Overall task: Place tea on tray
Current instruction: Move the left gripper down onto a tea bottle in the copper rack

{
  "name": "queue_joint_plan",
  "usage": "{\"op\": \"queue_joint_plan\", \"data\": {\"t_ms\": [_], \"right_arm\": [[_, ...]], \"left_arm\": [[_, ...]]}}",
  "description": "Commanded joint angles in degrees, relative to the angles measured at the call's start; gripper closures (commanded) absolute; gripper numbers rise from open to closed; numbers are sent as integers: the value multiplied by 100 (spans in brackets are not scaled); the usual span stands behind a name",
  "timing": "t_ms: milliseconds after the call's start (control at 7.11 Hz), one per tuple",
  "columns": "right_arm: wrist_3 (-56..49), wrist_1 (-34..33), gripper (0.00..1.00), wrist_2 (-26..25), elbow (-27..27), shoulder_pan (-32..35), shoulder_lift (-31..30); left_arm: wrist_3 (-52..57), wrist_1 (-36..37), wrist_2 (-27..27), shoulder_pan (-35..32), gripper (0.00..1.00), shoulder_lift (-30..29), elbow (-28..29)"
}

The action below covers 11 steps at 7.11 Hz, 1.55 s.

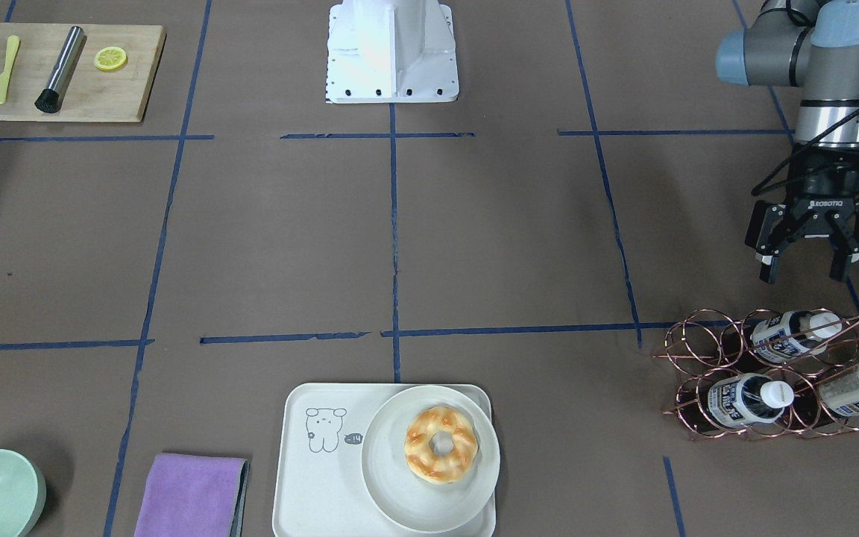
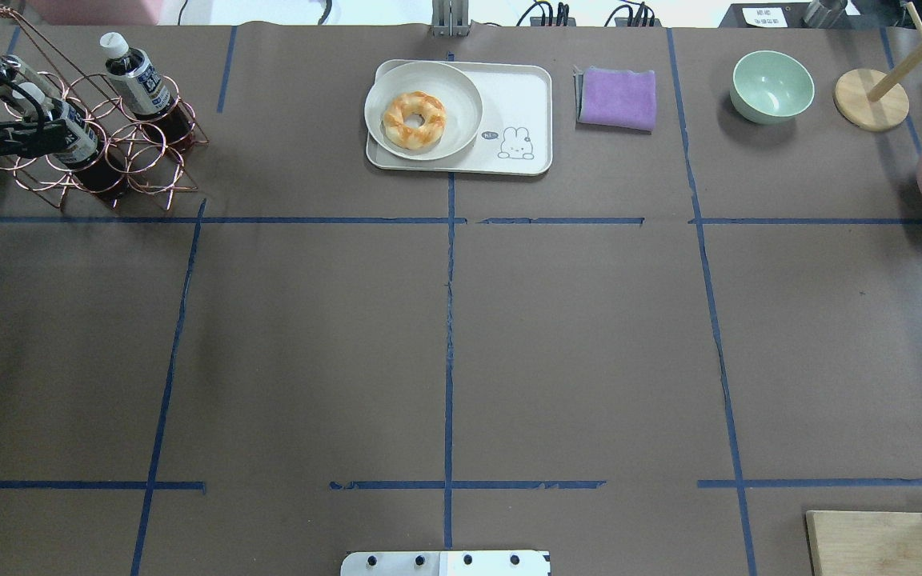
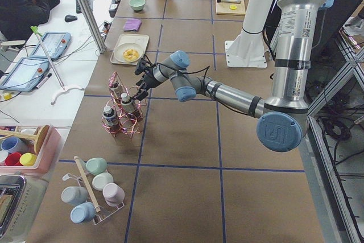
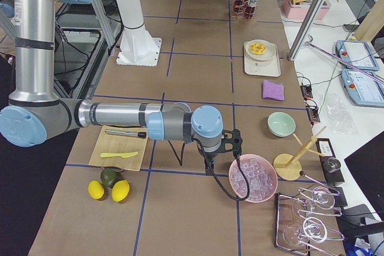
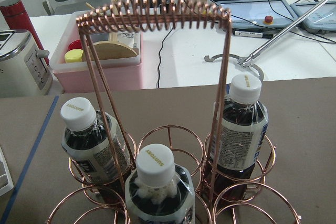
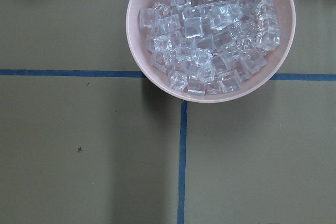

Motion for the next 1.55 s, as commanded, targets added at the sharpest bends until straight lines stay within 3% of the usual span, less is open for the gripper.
{"op": "queue_joint_plan", "data": {"t_ms": [0, 563, 985, 1407], "right_arm": [[0, 0, 0, 0, 8, 0, 4], [-9, 0, 0, 0, 8, 0, 4], [-9, 0, 0, 0, 8, 0, 4], [0, 0, 0, 0, 16, 0, 4]], "left_arm": [[140, -94, 2, -50, 0, -43, 134], [334, -113, 11, -147, 3, -192, 309], [317, -113, 11, -235, 15, -368, 503], [317, -113, 2, -349, 18, -509, 678]]}}
